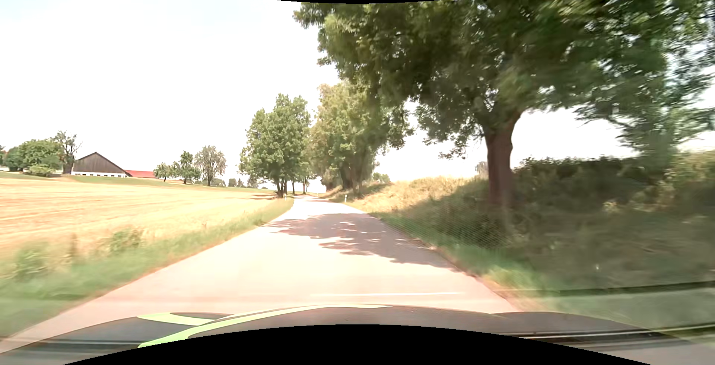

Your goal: Follow the waypoints while adhering to traffic rules and regulations

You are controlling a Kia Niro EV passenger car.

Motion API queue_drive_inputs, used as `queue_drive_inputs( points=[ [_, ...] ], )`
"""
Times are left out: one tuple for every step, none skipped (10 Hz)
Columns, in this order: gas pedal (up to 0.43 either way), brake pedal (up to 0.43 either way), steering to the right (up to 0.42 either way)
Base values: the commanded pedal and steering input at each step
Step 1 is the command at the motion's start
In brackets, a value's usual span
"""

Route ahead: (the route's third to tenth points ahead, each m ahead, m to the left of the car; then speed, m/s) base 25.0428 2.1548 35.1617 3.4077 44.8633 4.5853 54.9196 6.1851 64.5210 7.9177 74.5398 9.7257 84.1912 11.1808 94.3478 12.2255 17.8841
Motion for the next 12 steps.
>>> queue_drive_inputs(
  points=[
    [0.240, 0.000, -0.023],
    [0.220, 0.000, -0.023],
    [0.220, 0.000, -0.023],
    [0.220, 0.000, -0.024],
    [0.209, 0.000, -0.025],
    [0.197, 0.000, -0.027],
    [0.189, 0.000, -0.029],
    [0.157, 0.000, -0.031],
    [0.110, 0.000, -0.031],
    [0.047, 0.000, -0.031],
    [0.047, 0.000, -0.031],
    [0.047, 0.000, -0.029]
  ],
)
